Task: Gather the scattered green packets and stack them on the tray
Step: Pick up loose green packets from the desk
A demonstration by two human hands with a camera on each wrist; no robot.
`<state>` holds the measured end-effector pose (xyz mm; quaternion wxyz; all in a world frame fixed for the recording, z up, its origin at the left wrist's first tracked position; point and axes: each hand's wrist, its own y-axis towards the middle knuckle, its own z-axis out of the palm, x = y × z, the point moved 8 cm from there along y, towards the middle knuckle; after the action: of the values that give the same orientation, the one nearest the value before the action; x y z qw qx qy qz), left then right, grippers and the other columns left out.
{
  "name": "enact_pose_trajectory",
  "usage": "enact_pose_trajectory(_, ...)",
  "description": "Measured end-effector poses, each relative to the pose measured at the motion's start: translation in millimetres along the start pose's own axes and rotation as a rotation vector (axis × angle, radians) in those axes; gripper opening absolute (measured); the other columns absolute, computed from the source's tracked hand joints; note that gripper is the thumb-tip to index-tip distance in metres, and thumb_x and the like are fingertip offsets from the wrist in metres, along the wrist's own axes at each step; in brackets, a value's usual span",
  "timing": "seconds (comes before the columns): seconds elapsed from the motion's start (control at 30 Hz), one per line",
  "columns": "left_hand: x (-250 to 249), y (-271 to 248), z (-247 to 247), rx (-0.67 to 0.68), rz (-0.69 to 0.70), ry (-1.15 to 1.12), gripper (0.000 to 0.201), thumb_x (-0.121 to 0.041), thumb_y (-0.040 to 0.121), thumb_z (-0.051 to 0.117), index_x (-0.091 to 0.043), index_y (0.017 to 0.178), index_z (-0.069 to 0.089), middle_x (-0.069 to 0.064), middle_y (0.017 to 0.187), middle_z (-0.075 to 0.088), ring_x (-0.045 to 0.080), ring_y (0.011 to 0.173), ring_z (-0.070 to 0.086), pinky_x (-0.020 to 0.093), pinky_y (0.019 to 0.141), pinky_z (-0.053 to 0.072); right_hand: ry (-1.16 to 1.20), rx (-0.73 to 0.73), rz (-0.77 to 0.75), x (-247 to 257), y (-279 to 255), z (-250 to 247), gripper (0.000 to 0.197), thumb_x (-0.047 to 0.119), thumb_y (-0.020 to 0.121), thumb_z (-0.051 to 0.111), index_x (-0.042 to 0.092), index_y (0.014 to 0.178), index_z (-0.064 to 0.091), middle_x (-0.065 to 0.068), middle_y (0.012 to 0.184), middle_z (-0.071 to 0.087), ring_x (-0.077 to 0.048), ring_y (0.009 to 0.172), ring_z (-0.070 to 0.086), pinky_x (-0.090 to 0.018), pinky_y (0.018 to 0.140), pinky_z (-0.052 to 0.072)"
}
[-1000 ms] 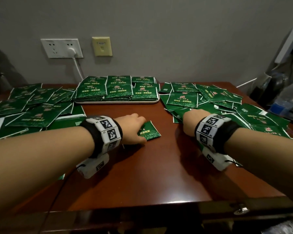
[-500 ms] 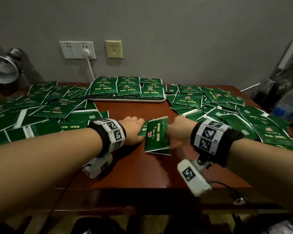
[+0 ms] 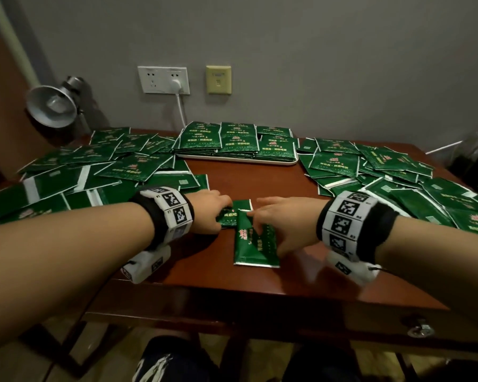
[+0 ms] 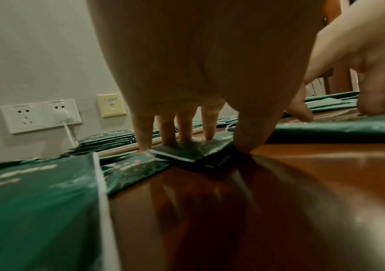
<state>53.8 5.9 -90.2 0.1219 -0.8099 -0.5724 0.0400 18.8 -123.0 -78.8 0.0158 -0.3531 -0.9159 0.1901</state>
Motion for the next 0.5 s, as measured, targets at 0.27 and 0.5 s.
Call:
enact_pose_trajectory(0.27, 4, -4, 1, -0.004, -0.005, -0.004, 0.057, -0.036, 0.089, 0.056, -0.025, 0.141, 0.037, 0.004, 0.131, 0.046, 0.023, 0.123, 0.045, 0.037, 0.097, 0.046, -0.258, -0.054, 0.219, 6, -2, 4, 0.065, 0.076, 0.085, 0.040, 0.020, 0.115, 0.051, -0.001, 0.091, 0.060, -0.026, 0.085, 0.059, -0.034, 0.073, 0.051)
enact_pose_trajectory(0.5, 4, 2, -2, -0.062, -0.016, -0.095, 0.055, -0.052, 0.079, 0.071, -0.021, 0.118, 0.049, 0.002, 0.117, 0.053, 0.021, 0.111, 0.050, 0.033, 0.092, 0.045, -0.005, -0.009, 0.290, -6, 2, 14, 0.065, 0.071, 0.081, 0.054, 0.017, 0.117, 0.052, -0.006, 0.118, 0.050, -0.028, 0.109, 0.053, -0.038, 0.086, 0.048)
